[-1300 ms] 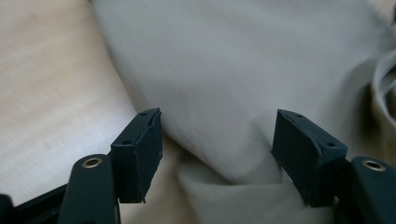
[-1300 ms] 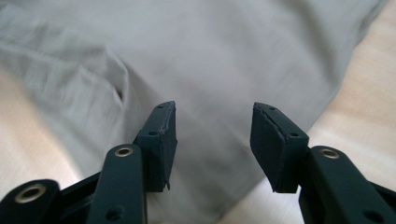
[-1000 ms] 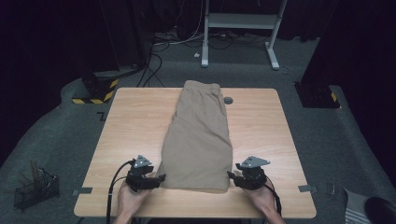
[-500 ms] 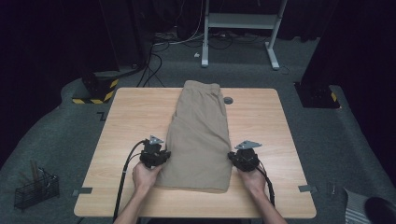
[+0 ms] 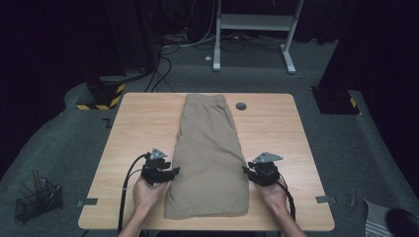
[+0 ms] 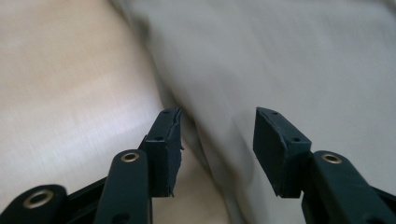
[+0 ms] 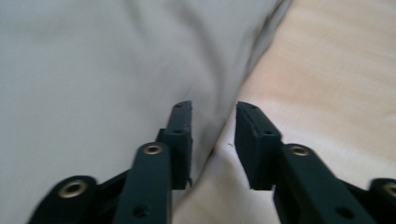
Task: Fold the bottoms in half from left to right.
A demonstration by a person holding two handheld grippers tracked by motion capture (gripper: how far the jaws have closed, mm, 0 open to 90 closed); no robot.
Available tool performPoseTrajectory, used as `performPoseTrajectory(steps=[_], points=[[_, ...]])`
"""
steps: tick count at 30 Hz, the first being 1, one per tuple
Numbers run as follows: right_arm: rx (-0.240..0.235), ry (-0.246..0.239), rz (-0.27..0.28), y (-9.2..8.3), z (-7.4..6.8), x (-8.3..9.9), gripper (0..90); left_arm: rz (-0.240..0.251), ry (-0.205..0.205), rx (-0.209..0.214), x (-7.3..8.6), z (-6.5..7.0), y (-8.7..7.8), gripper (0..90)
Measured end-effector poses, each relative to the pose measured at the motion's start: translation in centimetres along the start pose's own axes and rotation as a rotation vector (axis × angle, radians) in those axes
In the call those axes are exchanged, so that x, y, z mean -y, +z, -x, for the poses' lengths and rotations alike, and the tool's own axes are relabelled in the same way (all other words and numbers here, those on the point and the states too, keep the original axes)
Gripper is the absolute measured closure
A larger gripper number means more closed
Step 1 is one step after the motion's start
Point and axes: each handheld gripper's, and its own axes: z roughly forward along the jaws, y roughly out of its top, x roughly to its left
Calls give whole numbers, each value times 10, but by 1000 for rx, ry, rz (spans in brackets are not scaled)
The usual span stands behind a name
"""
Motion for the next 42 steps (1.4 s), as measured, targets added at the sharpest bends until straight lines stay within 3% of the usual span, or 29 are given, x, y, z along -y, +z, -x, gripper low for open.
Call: performPoseTrajectory(steps=[4,7,10,12,16,20,21,23,25,28,30,32,33,34,36,38,40,42], points=[[14,45,31,12,9,-19,597,7,-35,-31,-17,-11,15,542],[12,77,27,25,14,-30,598,8,-80,-2,-20,-18,25,652],[2,86,5,37,19,-34,764,-19,-52,16,-17,-17,29,850],[18,67,-8,42,18,-33,890,-24,-35,17,-16,-14,28,894],[29,35,-18,38,16,-25,900,-42,-5,48,-7,-9,18,899],[-8,-3,-34,25,7,-10,897,-55,25,65,9,-1,8,890],[-20,-10,-34,21,4,-8,879,-51,28,54,10,-2,5,863],[-16,-12,-31,16,3,-6,757,-19,-7,46,9,-7,0,721],[-24,28,0,12,7,-10,662,9,-29,38,4,-12,0,598],[-29,65,31,14,12,-22,586,48,-49,40,-6,-16,6,544],[-25,71,31,23,14,-31,578,44,-68,38,-13,-18,15,554],[-28,91,15,36,15,-39,596,35,-72,42,-16,-20,23,646],[-23,94,7,42,16,-42,640,23,-77,50,-16,-21,26,708],[-22,95,-1,48,18,-44,739,9,-74,53,-15,-21,28,801],[-10,77,-25,54,18,-45,882,-28,-49,47,-11,-22,29,880],[24,50,-53,56,19,-42,900,-50,-43,63,-8,-23,28,895],[21,49,-53,52,21,-37,900,-58,-45,88,-5,-24,25,897],[22,28,-58,46,18,-32,900,-82,-23,93,-4,-20,24,895]])
